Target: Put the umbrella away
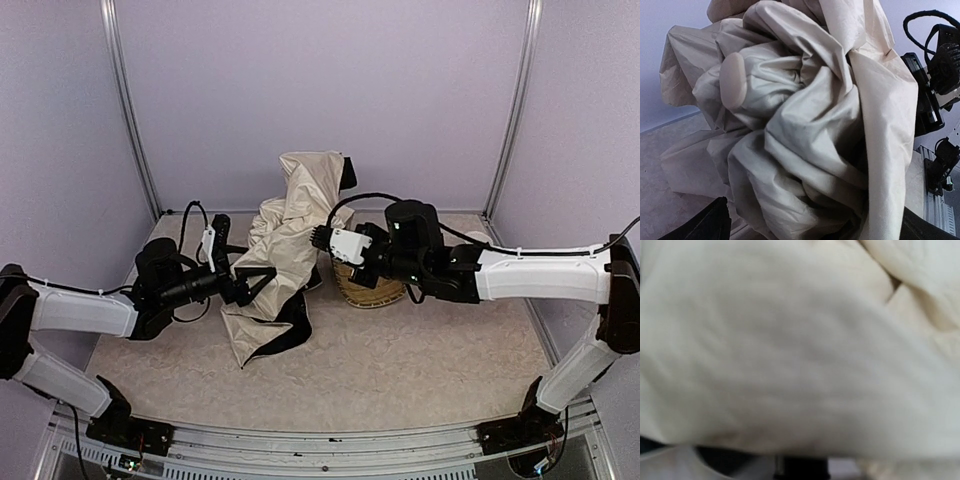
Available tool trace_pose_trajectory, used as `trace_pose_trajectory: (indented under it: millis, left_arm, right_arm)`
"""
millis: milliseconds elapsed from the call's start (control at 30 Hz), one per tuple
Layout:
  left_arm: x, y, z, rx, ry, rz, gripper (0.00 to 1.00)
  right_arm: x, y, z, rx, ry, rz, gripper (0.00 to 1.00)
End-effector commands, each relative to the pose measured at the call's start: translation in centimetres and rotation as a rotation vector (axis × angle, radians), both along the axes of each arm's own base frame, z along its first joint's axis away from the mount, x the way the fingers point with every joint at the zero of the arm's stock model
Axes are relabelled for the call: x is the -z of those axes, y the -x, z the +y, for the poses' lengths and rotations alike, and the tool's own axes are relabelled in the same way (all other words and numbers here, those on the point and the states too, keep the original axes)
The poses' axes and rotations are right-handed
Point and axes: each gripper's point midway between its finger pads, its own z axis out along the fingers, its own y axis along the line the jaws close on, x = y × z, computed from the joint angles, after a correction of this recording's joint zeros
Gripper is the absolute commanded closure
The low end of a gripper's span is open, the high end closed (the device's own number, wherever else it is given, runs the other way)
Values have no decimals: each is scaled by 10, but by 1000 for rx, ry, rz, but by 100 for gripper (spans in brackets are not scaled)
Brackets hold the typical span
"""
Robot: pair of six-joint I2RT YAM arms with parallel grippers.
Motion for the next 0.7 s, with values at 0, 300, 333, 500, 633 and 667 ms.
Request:
trace_pose_trajectory:
  millis: [0,300,333,500,633,667]
  left_arm:
    - [-5,21,0,109,-40,-59,1]
    - [-39,47,6,188,40,-133,1]
    - [-38,38,9,153,47,-109,1]
    - [-17,-1,11,130,105,93,1]
    - [-31,32,-16,341,170,8,1]
    - [-33,40,-22,369,165,-26,1]
  right_arm:
    - [-24,-9,-12,75,57,-229,100]
    - [-26,-9,-24,160,189,-558,100]
    - [-27,-4,-21,144,186,-580,100]
    - [-32,25,-5,47,152,-612,100]
    - [-26,30,1,28,159,-620,100]
    - [-24,30,2,29,169,-620,100]
